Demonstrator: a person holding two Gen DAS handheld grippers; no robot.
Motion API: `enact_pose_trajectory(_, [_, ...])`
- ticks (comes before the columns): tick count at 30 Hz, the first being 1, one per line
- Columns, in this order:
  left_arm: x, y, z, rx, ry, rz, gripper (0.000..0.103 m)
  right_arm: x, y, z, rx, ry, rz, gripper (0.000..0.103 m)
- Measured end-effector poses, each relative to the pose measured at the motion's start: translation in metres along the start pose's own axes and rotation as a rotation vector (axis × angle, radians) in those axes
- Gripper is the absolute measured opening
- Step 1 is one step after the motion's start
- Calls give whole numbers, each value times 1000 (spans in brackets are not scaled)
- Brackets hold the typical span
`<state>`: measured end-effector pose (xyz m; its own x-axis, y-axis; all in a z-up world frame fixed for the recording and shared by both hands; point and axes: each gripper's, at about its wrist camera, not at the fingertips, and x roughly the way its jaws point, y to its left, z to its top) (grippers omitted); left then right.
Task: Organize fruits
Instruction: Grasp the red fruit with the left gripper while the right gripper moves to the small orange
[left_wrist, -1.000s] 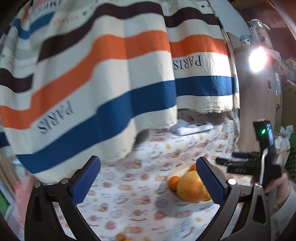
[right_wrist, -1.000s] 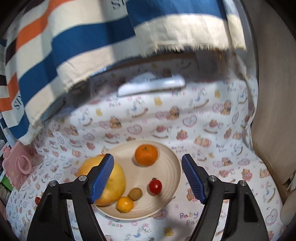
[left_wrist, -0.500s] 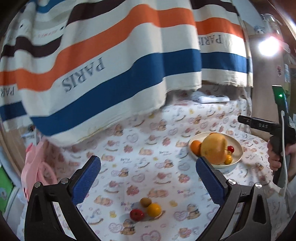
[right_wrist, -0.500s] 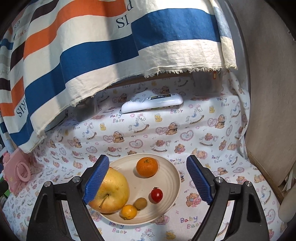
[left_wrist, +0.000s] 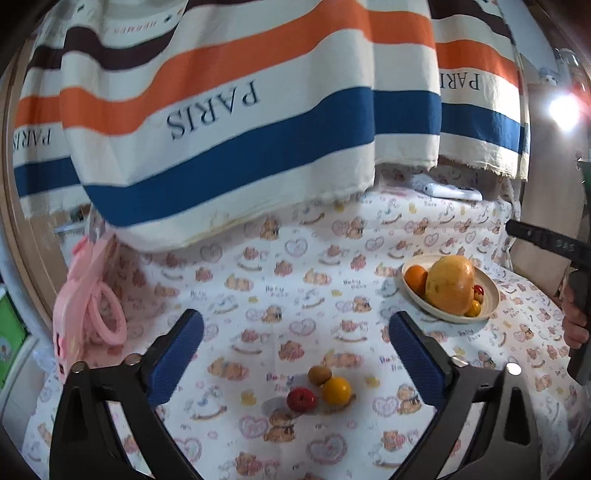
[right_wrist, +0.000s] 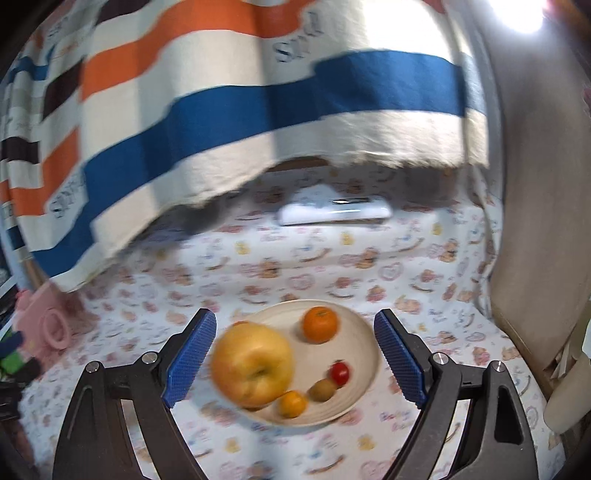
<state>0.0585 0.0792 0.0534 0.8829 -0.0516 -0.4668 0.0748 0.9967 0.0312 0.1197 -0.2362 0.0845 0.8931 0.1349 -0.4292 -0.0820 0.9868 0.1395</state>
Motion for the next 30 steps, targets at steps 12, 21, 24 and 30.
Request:
enact_pose_trajectory(12, [24,11,-16,-48,151,-32,50,-26,84,3,22,15,162,89])
enact_pose_trajectory(21, [56,15,-34,-127,361,-95,31,2,116,-11,70,81,210,89])
enact_pose_trajectory(24, [58,12,-38,-112,371,-99,26,12,123,-21,35,95,207,89])
enact_pose_trajectory(30, [70,9,-45,-90,403,-97,19,25,127,-32,-9,113,180,89])
